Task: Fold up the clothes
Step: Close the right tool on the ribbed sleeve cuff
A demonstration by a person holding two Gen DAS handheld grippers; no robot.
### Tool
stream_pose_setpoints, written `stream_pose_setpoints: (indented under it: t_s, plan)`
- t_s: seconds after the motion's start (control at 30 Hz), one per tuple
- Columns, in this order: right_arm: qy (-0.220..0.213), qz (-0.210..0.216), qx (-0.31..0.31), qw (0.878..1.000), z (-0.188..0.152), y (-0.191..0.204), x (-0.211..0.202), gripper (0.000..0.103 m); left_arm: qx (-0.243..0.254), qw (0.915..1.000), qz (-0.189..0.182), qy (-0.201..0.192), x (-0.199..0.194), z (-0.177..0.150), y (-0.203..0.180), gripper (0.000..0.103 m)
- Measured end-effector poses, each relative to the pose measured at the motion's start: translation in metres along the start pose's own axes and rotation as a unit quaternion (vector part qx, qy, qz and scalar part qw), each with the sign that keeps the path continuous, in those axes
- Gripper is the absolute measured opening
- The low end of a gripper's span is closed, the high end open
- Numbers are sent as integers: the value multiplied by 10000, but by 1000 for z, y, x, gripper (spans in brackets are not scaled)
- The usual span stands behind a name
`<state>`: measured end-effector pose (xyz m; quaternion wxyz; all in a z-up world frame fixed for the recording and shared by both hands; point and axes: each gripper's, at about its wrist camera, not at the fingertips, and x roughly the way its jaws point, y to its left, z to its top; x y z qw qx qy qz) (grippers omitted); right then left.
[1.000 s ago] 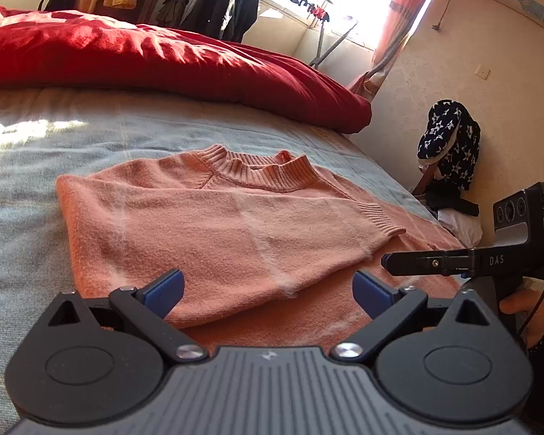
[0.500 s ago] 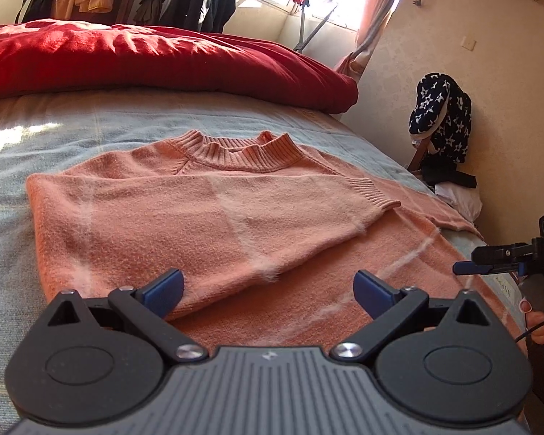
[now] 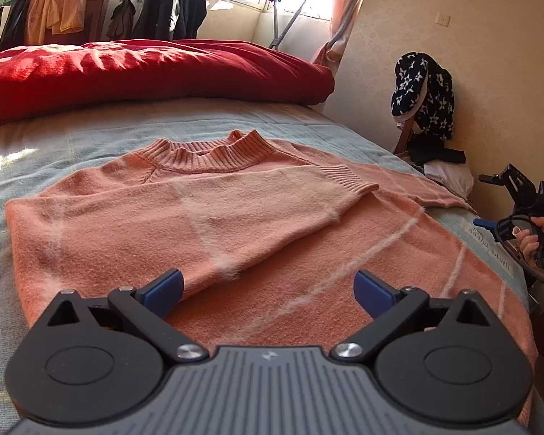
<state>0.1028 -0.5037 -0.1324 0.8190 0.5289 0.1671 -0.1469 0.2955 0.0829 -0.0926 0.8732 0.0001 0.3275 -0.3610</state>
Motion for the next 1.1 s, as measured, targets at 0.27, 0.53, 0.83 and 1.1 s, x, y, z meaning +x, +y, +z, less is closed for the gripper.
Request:
stream_pose_setpoints:
  t_s: [0.27, 0.53, 0.83, 1.1]
  plan:
    - [-452, -228, 286, 9983, 29, -15, 48, 103, 344, 9993, 130, 99, 7, -6, -6, 101]
    - [-846, -277, 154, 9959, 42, -20, 70, 103, 189, 9998, 64, 78, 6, -6, 1, 102]
    - [-851, 47, 288, 9959, 58, -33, 77, 103, 130, 9999, 33, 74, 7, -7, 5, 102]
    - [-622, -54, 608, 9962, 75, -36, 83, 103, 117, 9999, 13, 69, 7, -7, 6, 102]
